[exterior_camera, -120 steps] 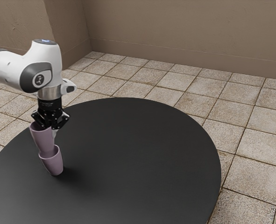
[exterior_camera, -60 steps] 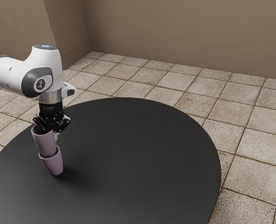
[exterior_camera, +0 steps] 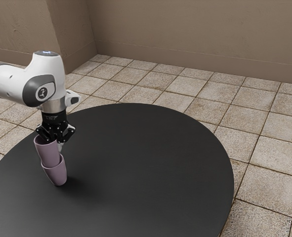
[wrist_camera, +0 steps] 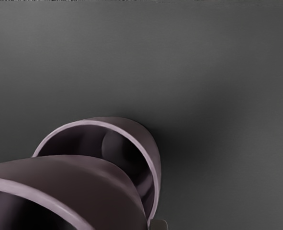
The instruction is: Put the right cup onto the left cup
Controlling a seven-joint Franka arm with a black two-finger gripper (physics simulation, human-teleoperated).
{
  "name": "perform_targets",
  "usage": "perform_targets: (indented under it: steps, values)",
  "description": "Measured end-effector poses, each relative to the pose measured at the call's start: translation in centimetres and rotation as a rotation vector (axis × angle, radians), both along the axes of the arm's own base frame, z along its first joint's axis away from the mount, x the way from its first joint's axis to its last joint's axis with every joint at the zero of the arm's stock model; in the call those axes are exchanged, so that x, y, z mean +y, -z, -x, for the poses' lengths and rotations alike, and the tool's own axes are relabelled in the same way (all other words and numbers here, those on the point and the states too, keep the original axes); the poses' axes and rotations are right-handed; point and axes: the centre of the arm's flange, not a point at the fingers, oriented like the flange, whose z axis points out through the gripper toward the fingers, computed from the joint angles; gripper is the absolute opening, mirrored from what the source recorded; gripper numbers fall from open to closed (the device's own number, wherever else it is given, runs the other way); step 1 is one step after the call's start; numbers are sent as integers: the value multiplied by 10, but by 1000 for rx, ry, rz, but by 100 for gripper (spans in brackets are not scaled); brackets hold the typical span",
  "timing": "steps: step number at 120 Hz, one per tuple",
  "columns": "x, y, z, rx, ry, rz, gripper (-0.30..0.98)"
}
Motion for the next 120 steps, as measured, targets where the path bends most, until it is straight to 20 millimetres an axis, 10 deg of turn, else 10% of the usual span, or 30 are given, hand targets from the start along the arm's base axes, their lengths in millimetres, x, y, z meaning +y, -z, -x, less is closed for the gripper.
perform_targets:
  steps: [57,87,120]
  values:
    - [14,3,-2,-22,-21,-1,-9]
    - [13,3,-3,-28,-17,3,39]
    - [10,0,-3,-33,-8,5,59]
